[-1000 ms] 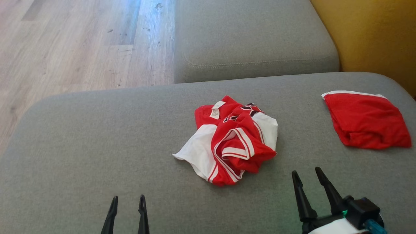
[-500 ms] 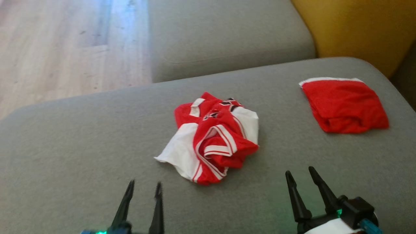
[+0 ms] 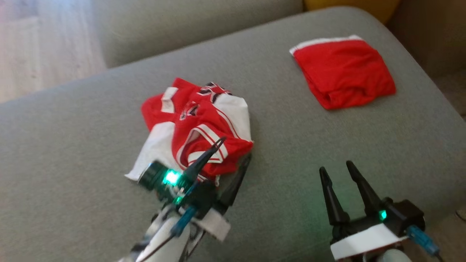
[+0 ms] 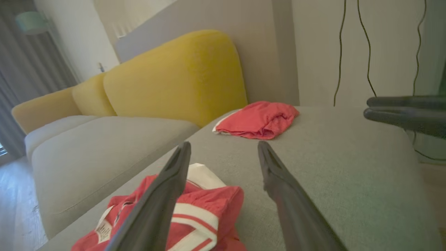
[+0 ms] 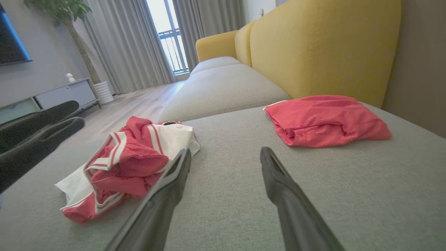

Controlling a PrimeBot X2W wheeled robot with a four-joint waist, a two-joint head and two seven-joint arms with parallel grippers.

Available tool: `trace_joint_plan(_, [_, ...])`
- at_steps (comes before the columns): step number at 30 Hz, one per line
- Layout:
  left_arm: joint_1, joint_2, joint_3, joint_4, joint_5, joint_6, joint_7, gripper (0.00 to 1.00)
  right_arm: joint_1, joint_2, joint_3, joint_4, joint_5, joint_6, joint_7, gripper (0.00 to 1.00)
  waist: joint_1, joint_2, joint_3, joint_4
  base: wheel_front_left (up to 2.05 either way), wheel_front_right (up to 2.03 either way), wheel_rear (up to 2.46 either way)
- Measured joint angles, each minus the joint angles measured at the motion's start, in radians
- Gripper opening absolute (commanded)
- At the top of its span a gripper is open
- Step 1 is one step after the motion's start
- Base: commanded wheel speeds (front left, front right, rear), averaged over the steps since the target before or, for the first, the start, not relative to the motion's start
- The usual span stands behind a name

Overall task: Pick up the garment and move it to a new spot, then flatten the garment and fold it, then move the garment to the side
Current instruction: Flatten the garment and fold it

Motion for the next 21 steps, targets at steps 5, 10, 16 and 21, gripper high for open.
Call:
trace_joint_plan(5, [-0.147, -0.001, -0.049, 0.113, 0.038, -0.031, 0.085, 1.0, -0.045, 0.003, 0.009, -0.009, 0.0, 0.0, 0.0, 1.0, 0.0, 0.0, 0.073, -0.049, 0.0, 0.0, 0.0])
trace_joint_plan(10, [-0.267, 0.024, -0.093, 0.241, 0.083, -0.044, 0.212, 1.0, -0.077, 0.013, 0.014, -0.012, 0.002, 0.0, 0.0, 1.0, 0.0001, 0.0, 0.14, -0.088, 0.0, 0.0, 0.0])
trace_joint_plan(16, [-0.308, 0.047, -0.102, 0.307, 0.091, -0.051, 0.266, 0.45, -0.081, 0.017, 0.005, -0.012, 0.003, 0.0, 0.0, 1.0, 0.0, 0.0, 0.184, -0.121, 0.0, 0.0, 0.0])
trace_joint_plan(21, [-0.315, 0.051, -0.11, 0.309, 0.073, -0.051, 0.245, 0.0, -0.09, 0.021, -0.002, -0.011, 0.003, 0.0, 0.0, 1.0, -0.0002, 0.0, 0.178, -0.12, 0.0, 0.0, 0.0])
